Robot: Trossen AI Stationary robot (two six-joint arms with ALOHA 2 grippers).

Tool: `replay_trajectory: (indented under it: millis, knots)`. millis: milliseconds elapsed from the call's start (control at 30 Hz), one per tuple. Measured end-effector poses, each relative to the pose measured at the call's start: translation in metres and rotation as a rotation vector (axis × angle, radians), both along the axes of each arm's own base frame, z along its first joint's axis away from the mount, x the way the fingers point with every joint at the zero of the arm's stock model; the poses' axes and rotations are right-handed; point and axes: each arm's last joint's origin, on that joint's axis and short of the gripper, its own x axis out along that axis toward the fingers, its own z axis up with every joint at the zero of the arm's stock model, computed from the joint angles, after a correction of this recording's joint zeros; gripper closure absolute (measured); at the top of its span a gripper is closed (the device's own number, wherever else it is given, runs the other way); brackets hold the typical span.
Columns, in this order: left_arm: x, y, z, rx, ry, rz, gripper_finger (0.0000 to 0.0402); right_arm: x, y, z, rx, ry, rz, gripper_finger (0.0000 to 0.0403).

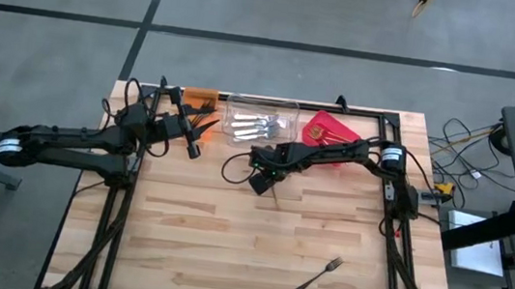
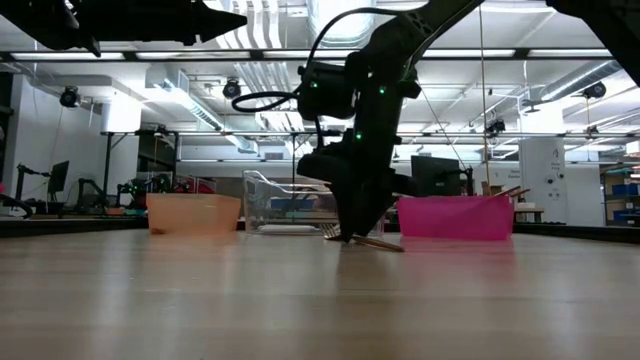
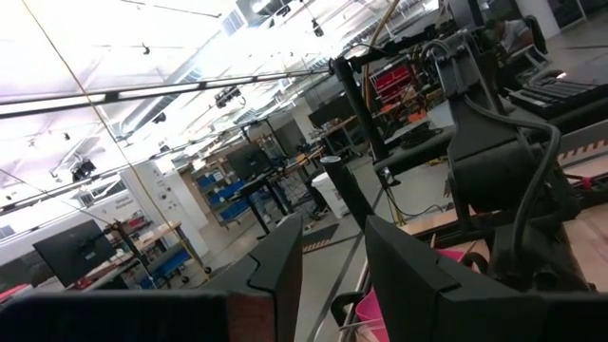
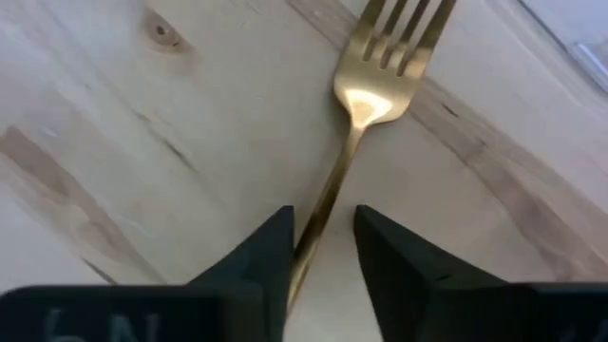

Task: Sort silverware by color (type)
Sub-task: Put the gold fork into the red bin

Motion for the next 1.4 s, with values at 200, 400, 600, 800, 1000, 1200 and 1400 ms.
replay_trajectory:
  millis: [200,400,600,800,1000,1200,1400]
  knots:
    - [0.000,0.000,0.000,0.000,0.001,0.000,0.0302,-0.001,0.000,-0.002,0.006,0.014,0.001,0.0357]
    - [0.000,0.000,0.000,-0.004,0.000,-0.001,0.0302,-0.002,0.000,-0.003,0.035,0.023,0.029,0.0387]
    - [0.000,0.000,0.000,-0.017,-0.004,-0.004,0.0302,-0.004,0.002,0.008,0.048,0.024,0.109,0.0388]
    - [0.000,0.000,0.000,-0.021,-0.004,-0.005,0.0302,-0.012,0.007,0.037,0.070,0.055,0.219,0.0389]
    - [0.000,0.000,-0.001,-0.027,-0.001,-0.007,0.0302,-0.029,0.007,0.066,0.056,0.153,0.302,0.0390]
    - [0.000,0.000,-0.001,-0.028,-0.002,-0.007,0.0302,-0.046,0.005,0.094,0.029,0.345,0.355,0.0390]
    - [0.000,0.000,-0.001,-0.030,-0.003,-0.007,0.0302,-0.060,0.000,0.111,0.023,0.512,0.519,0.0390]
